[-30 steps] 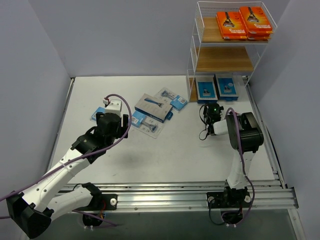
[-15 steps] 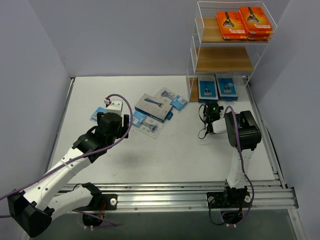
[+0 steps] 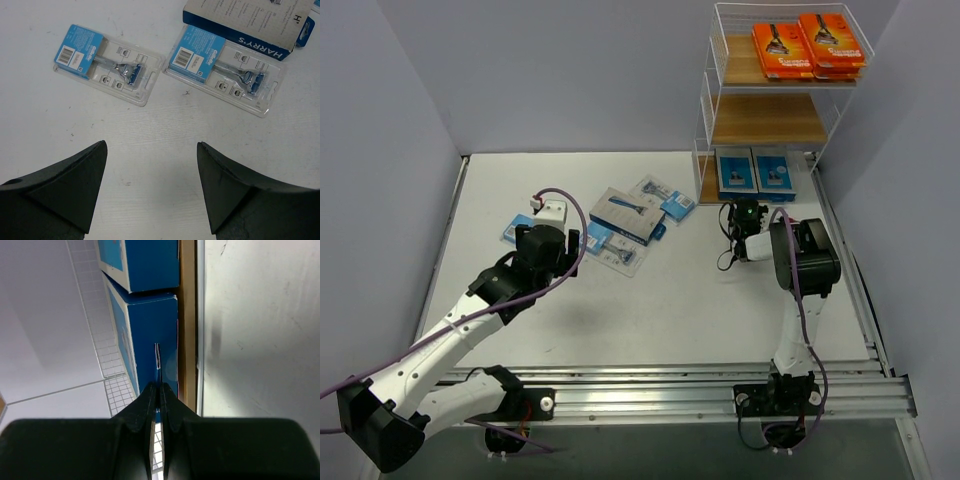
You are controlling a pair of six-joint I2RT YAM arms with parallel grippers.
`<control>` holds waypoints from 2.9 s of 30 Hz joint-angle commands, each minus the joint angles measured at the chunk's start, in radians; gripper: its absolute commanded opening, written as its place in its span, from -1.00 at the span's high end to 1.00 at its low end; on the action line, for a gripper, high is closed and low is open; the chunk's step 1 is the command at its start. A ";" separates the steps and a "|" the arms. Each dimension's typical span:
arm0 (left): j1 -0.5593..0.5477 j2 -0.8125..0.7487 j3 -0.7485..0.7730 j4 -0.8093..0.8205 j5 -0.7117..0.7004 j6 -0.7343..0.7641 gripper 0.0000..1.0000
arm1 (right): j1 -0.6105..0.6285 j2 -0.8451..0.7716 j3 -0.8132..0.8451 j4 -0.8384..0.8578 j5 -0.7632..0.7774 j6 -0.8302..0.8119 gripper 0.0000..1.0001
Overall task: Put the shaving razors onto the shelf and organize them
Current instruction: Place the shaving razor onto shelf
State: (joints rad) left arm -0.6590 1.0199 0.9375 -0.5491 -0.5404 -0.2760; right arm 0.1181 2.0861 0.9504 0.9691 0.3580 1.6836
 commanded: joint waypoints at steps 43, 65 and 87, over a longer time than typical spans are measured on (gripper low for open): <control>0.006 -0.006 0.026 0.018 0.005 0.012 -0.63 | -0.052 -0.050 0.019 0.003 -0.085 -0.130 0.22; 0.006 -0.035 0.024 0.009 -0.024 0.020 -0.63 | -0.061 -0.282 -0.101 -0.094 -0.151 -0.303 0.09; 0.012 -0.041 0.021 0.008 -0.041 0.034 -0.72 | 0.068 -0.502 -0.349 -0.164 -0.554 -0.653 0.07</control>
State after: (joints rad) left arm -0.6525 0.9951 0.9375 -0.5499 -0.5667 -0.2531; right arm 0.1738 1.5978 0.5903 0.7715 -0.0830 1.1080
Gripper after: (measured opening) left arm 0.853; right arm 0.462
